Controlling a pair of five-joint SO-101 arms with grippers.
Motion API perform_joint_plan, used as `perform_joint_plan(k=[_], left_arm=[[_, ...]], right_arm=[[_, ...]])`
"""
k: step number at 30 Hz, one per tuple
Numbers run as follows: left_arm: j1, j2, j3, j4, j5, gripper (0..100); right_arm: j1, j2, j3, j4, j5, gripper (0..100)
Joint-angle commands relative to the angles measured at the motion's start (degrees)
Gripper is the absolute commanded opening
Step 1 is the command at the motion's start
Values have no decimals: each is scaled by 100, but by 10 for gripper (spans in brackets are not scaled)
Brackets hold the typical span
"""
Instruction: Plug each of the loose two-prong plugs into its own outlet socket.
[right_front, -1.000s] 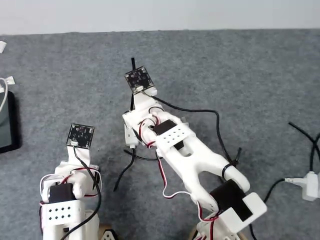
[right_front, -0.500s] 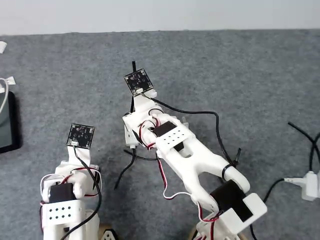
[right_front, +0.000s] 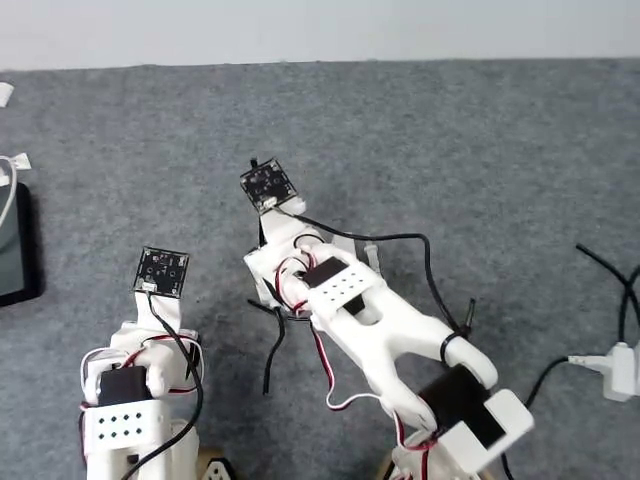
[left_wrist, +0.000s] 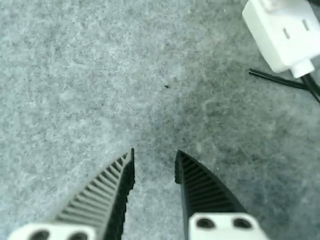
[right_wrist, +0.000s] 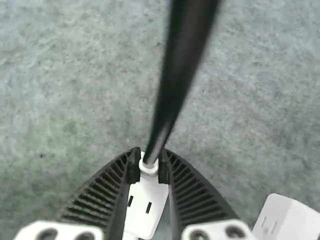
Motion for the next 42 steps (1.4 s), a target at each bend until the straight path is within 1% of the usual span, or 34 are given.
perform_joint_plan(k=[1,7,13,16,18,23,25,27,35,37,39,42], left_arm=[[-176,-53,-57,-149,-70,73],[-193,-53,-57,-149,-70,73],[-202,-53,-57,-158,-70,73],[-202,-53,-57,-158,-70,73],[-211,-53,-57,-158,-70,73],[-211,-53,-57,-167,-70,73],[-211,-53,-57,-167,-70,73],[-211,-53,-57,-167,-70,73],[-211,-53,-57,-167,-70,73],[-211,-53,-57,-167,-70,73],[-220,-53,-57,-167,-70,73],[-220,-53,-57,-167,-70,73]], right_arm=[[-163,40,176,198,88,8],[-163,40,132,1059,79,8],[-180,40,132,1508,88,11],[-251,22,123,1569,62,20],[-338,-31,123,1569,44,64],[-646,-31,123,1569,9,222],[-778,-31,123,1578,-255,255],[-892,-31,123,1578,-484,263],[-919,31,114,1516,-501,262],[-892,31,123,1332,-510,250],[-787,31,141,1156,-501,183],[-558,31,141,901,-510,22]])
